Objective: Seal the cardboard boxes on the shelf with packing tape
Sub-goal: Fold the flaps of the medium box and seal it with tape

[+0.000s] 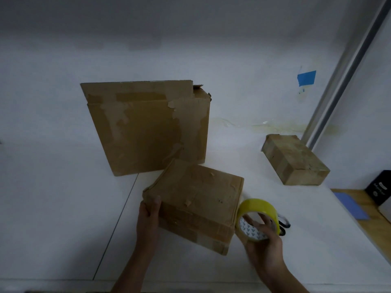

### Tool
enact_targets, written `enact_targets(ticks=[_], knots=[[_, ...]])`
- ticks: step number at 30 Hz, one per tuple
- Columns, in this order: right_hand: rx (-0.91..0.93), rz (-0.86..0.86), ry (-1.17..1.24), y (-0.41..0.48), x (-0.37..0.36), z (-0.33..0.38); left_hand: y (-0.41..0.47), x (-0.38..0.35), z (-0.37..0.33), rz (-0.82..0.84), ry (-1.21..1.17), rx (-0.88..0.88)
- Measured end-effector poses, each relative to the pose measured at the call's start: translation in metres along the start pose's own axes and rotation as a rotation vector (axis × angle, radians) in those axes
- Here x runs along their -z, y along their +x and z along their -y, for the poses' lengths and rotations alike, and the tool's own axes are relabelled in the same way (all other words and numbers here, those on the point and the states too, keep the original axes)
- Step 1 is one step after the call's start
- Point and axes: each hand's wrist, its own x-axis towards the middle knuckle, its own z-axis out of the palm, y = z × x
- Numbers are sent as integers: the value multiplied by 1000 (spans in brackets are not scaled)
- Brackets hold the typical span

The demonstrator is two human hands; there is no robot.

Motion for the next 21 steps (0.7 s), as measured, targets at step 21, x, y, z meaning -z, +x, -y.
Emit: enact_targets(ticks=[21], knots=[[594, 184, -885, -37, -68, 53, 42, -25, -31, 57, -371, 379]])
